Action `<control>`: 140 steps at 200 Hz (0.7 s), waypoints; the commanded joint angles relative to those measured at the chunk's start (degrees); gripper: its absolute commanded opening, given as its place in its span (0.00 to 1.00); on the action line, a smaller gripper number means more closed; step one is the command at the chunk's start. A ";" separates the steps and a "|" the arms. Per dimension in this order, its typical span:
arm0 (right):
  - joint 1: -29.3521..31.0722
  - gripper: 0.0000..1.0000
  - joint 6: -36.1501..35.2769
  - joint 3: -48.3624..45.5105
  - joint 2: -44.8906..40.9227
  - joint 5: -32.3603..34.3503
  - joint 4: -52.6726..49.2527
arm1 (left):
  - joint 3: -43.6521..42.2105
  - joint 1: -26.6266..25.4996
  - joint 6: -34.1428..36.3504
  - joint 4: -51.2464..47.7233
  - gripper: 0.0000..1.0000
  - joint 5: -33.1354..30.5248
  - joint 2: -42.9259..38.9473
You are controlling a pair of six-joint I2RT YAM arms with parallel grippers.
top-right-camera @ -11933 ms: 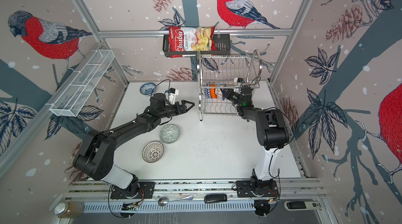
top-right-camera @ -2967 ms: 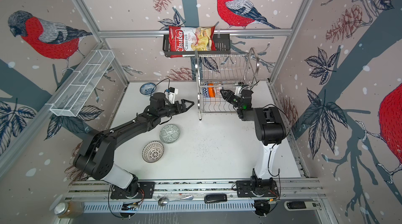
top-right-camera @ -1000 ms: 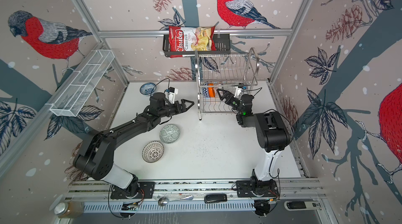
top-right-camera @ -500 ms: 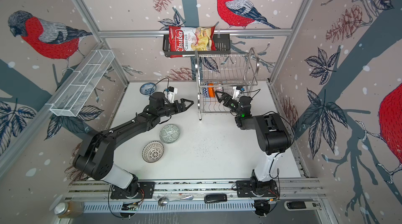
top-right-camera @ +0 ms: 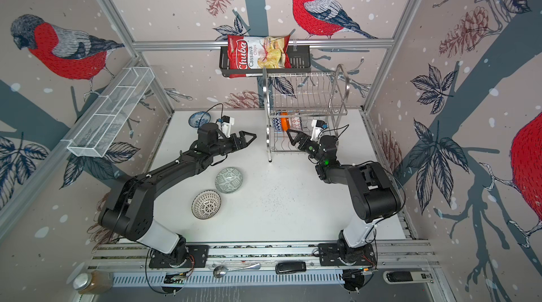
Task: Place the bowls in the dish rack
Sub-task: 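Move the right gripper down to the green-patterned bowl on the table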
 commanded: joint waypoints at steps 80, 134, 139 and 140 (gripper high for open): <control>8.97 1.00 -13.98 0.85 -15.39 16.69 -30.09 | 5.99 0.57 5.04 -23.19 0.98 -7.32 -5.35; 18.33 1.00 -17.72 7.94 -15.59 24.52 -43.52 | -1.40 4.36 1.90 -30.12 0.98 -7.13 -15.91; 19.62 1.00 -18.07 8.51 -15.32 25.51 -44.26 | -1.91 4.73 1.76 -30.74 0.98 -6.99 -16.64; 19.85 0.99 -18.10 8.61 -15.22 25.68 -44.37 | -2.04 4.76 1.77 -30.79 0.98 -6.96 -16.81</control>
